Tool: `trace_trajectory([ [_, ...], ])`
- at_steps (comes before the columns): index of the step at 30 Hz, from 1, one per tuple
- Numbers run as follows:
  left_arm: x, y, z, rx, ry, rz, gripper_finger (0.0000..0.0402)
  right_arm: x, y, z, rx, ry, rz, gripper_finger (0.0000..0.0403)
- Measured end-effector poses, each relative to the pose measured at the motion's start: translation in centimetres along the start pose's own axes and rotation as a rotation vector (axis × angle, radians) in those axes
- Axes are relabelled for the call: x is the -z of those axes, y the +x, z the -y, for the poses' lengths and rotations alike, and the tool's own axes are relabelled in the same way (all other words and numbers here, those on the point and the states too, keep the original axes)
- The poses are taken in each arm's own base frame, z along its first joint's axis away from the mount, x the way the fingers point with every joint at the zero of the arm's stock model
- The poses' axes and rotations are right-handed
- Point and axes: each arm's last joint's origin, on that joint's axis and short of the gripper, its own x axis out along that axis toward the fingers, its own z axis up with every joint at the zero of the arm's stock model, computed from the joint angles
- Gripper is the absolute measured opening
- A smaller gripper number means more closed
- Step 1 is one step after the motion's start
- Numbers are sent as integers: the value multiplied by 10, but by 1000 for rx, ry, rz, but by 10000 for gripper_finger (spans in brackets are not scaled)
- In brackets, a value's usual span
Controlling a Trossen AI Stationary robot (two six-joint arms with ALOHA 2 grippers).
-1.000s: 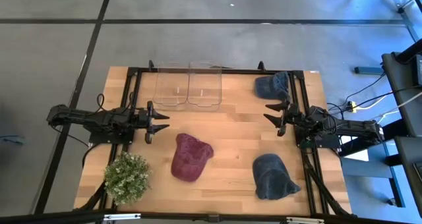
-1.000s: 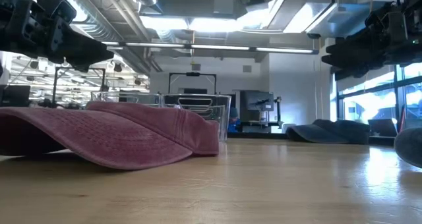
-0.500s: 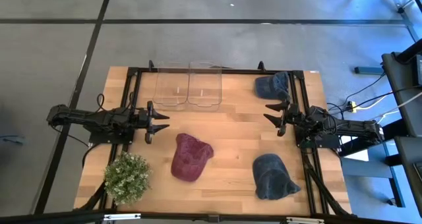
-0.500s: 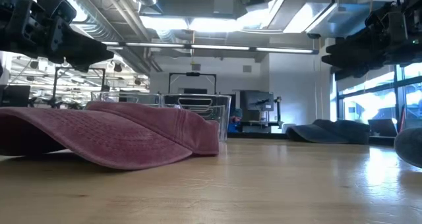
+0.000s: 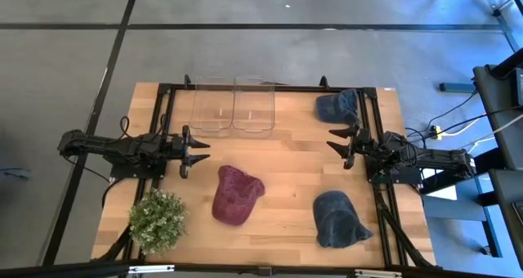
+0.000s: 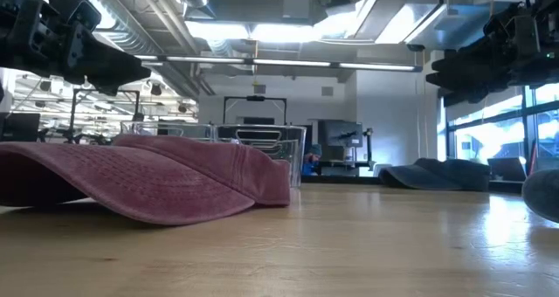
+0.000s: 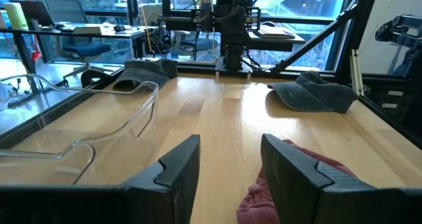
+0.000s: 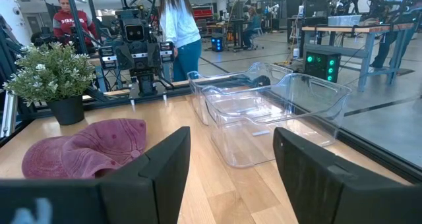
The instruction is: Pick & Place hat
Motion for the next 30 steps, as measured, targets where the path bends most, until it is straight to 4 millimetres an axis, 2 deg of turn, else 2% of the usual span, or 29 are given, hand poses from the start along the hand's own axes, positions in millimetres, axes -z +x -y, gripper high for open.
trace_trajectory([
  [8,0,0,0,0,0,0,157,0,0,1,34,-89,5,217],
  [14,0,0,0,0,0,0,157,0,0,1,34,-89,5,217],
  [20,0,0,0,0,0,0,157,-1,0,1,34,32,7,217],
  [23,0,0,0,0,1,0,157,-1,0,2,63,-18,12,217],
  [27,1,0,-1,-33,180,-10,157,-1,0,3,89,1,16,217],
  [30,1,0,-1,-31,243,-12,157,-1,0,3,89,-25,15,217],
])
